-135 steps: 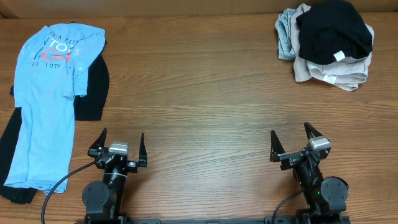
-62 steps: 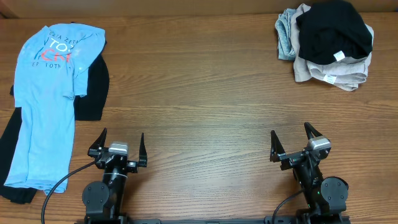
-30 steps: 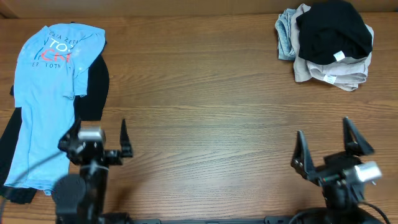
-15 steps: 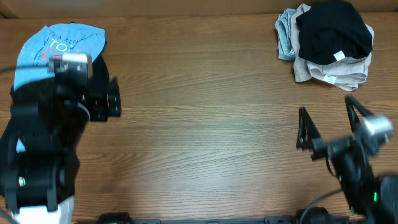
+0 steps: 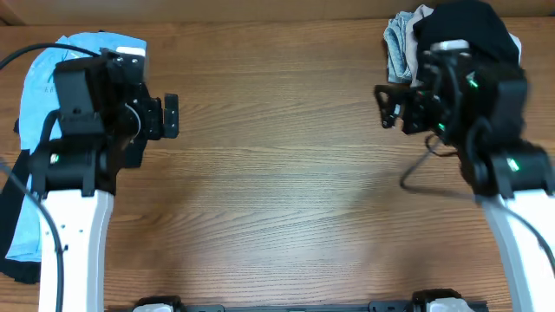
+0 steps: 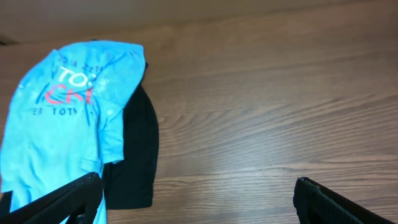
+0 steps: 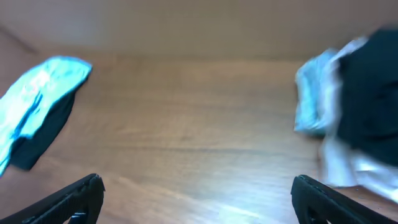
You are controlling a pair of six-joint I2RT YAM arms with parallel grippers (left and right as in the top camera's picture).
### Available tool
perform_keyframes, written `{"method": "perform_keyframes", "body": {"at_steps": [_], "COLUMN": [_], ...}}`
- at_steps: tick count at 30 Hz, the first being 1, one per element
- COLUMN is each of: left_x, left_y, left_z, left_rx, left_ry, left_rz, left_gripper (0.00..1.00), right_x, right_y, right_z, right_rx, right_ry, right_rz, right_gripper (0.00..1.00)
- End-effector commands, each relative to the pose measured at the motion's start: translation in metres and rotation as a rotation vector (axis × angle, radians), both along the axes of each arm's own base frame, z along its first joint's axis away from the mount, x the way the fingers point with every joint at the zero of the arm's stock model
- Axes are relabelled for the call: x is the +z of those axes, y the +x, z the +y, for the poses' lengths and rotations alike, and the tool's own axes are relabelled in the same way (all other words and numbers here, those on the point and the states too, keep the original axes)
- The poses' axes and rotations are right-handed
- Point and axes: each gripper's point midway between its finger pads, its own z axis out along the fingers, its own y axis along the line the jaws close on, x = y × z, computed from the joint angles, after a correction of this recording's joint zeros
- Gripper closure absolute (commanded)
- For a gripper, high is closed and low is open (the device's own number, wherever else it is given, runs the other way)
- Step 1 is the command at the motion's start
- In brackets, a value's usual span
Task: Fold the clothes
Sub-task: 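Reach the left gripper to the light-blue T-shirt and grasp its top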
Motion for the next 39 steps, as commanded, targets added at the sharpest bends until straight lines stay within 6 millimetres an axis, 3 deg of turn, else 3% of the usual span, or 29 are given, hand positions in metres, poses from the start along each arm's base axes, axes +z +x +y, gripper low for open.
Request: {"method": "perform_keyframes", "body": {"at_steps": [1, 6, 11, 18, 24, 32, 39], "left_x": [-0.008, -0.045, -0.09, -0.14, -0.176, -0.22, -0.22], "left_y": [0.012, 0.028, 0.044, 0.065, 0.074, 0.072, 0.074], "left_z": [0.006, 0.027, 0.062, 0.132, 0.174, 0.195, 0.204], "left_rx": [-0.035, -0.002, -0.028, 0.157, 0.24, 0.279, 0.299], "left_ry": [0.061, 0.096, 0.172, 0.115, 0.097, 0.08, 0.099], "left_rz": [0.02, 0.119, 0.226, 0.269, 0.281, 0.352, 0.336], "left_gripper": [0.0, 0.0, 0.0, 0.0, 0.01, 0.07, 0.21], "right_x": [-0.014, -0.055, -0.082, -0.092, -0.093, -0.097, -0.099], "right_y": [0.009, 0.016, 0.014, 0.01, 0.01, 0.009, 0.009], "right_z": [0.028, 0.047, 0.049, 0.044, 0.043, 0.04, 0.037], "right_rx": [0.128, 0.219, 0.219, 0.192, 0.186, 0.172, 0.159], "right_ry": [0.094, 0.177, 0.189, 0.163, 0.157, 0.144, 0.13], "right_rz": [0.064, 0.207, 0.309, 0.352, 0.354, 0.365, 0.371], "right_gripper": [0.0, 0.0, 0.11, 0.15, 0.21, 0.25, 0.28]}}
